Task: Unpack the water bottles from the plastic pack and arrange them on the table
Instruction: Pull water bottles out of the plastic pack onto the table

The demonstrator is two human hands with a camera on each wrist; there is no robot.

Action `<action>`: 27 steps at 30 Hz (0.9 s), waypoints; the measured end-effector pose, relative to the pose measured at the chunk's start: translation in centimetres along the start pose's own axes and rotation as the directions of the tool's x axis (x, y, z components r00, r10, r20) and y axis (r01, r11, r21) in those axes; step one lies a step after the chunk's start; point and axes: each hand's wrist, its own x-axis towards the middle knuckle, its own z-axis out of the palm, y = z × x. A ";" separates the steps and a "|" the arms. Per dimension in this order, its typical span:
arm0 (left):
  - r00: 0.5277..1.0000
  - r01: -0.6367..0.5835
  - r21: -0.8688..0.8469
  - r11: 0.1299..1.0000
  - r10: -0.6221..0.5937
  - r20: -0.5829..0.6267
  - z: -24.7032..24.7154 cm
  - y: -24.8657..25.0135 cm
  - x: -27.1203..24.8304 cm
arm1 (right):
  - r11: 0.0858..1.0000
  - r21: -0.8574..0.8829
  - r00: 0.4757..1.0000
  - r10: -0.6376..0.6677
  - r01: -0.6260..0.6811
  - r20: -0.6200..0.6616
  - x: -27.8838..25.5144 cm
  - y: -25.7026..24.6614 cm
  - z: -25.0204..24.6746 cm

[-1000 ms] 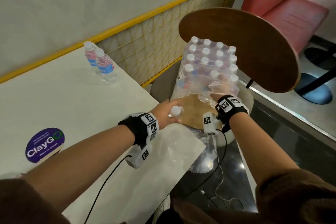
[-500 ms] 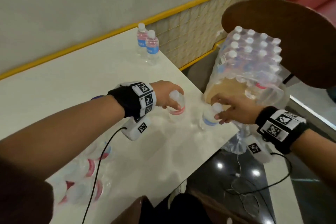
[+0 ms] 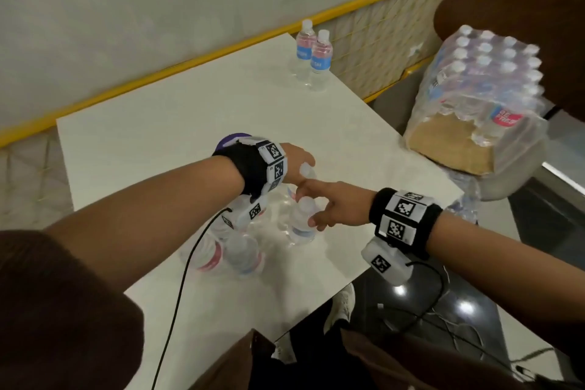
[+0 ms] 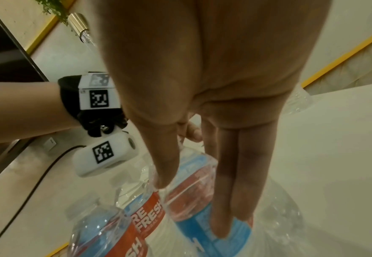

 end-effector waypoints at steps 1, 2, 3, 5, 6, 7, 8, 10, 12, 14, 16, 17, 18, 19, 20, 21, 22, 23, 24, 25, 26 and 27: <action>1.000 -0.004 -0.029 1.000 0.003 -0.027 0.0 -0.6 -0.8 | 0.999 -0.041 1.000 0.022 -0.022 -0.006 0.0 -0.3 0.1; 0.998 -0.005 -0.069 0.998 0.001 -0.063 -0.1 -1.3 -1.7 | 0.997 -0.060 0.998 0.055 -0.055 -0.011 0.0 -0.4 0.1; 0.994 -0.004 -0.108 0.994 -0.007 -0.105 -0.2 -2.2 -2.6 | 0.995 -0.033 0.995 0.096 -0.096 -0.017 0.0 -0.4 -0.1; 0.984 0.007 -0.170 0.985 -0.037 -0.172 -0.3 -4.6 -4.3 | 0.972 0.142 0.980 0.193 -0.186 -0.038 -0.1 -0.1 -0.5; 0.981 0.027 -0.188 0.982 -0.063 -0.185 -0.2 -5.9 -5.0 | 0.938 0.260 0.965 0.255 -0.231 -0.063 -0.2 0.0 -0.7; 0.977 0.058 -0.199 0.978 -0.097 -0.189 -0.1 -7.2 -5.6 | 0.885 0.384 0.943 0.320 -0.263 -0.092 -0.2 0.1 -0.8; 0.973 0.094 -0.213 0.973 -0.135 -0.186 0.2 -8.4 -6.2 | 0.819 0.500 0.918 0.382 -0.283 -0.107 -0.1 0.4 -0.7; 0.961 0.158 -0.249 0.956 -0.206 -0.182 1.1 -10.7 -7.0 | 0.663 0.678 0.882 0.469 -0.318 -0.045 0.4 1.2 -0.1; 0.956 0.195 -0.304 0.932 -0.251 -0.155 2.3 -12.3 -7.4 | 0.515 0.777 0.870 0.487 -0.361 0.082 1.3 1.9 1.1; 0.958 0.209 -0.388 0.898 -0.267 -0.103 3.4 -12.8 -7.8 | 0.454 0.800 0.874 0.454 -0.392 0.171 2.4 2.2 2.5; 0.961 0.195 -0.464 0.864 -0.264 -0.087 4.2 -13.1 -7.7 | 0.456 0.806 0.895 0.401 -0.378 0.194 3.3 1.9 3.4; 0.960 0.188 -0.479 0.857 -0.264 -0.097 4.5 -13.3 -7.6 | 0.456 0.811 0.900 0.392 -0.368 0.188 3.7 1.6 3.7; 0.958 0.177 -0.490 0.854 -0.264 -0.115 4.8 -13.6 -7.4 | 0.450 0.818 0.901 0.395 -0.359 0.178 3.9 1.3 4.0; 0.955 0.169 -0.496 0.852 -0.266 -0.131 4.9 -13.9 -7.1 | 0.443 0.824 0.902 0.397 -0.352 0.172 4.1 1.0 4.2; 0.954 0.159 -0.503 0.849 -0.263 -0.143 5.0 -14.1 -6.9 | 0.437 0.830 0.903 0.395 -0.347 0.169 4.2 0.7 4.5; 0.956 0.150 -0.505 0.850 -0.255 -0.146 5.1 -14.3 -6.7 | 0.434 0.835 0.907 0.386 -0.338 0.167 4.3 0.3 4.9; 0.960 0.142 -0.507 0.850 -0.244 -0.140 5.1 -14.3 -6.7 | 0.434 0.839 0.913 0.373 -0.327 0.162 4.4 -0.1 5.3; 0.964 0.136 -0.507 0.851 -0.232 -0.131 5.1 -14.1 -6.6 | 0.434 0.846 0.919 0.364 -0.310 0.150 4.5 -0.4 5.7; 0.967 0.123 -0.500 0.857 -0.216 -0.133 5.0 -14.0 -6.5 | 0.437 0.852 0.927 0.351 -0.289 0.134 4.7 -0.8 6.0; 0.969 0.111 -0.483 0.868 -0.202 -0.140 5.0 -13.8 -6.4 | 0.439 0.857 0.933 0.337 -0.271 0.123 5.0 -1.0 6.2; 0.971 0.104 -0.468 0.877 -0.191 -0.143 4.9 -13.7 -6.3 | 0.442 0.858 0.938 0.328 -0.260 0.115 5.2 -1.1 6.3; 0.973 0.097 -0.459 0.883 -0.180 -0.141 4.8 -13.7 -6.3 | 0.453 0.854 0.941 0.320 -0.256 0.112 5.5 -1.1 6.5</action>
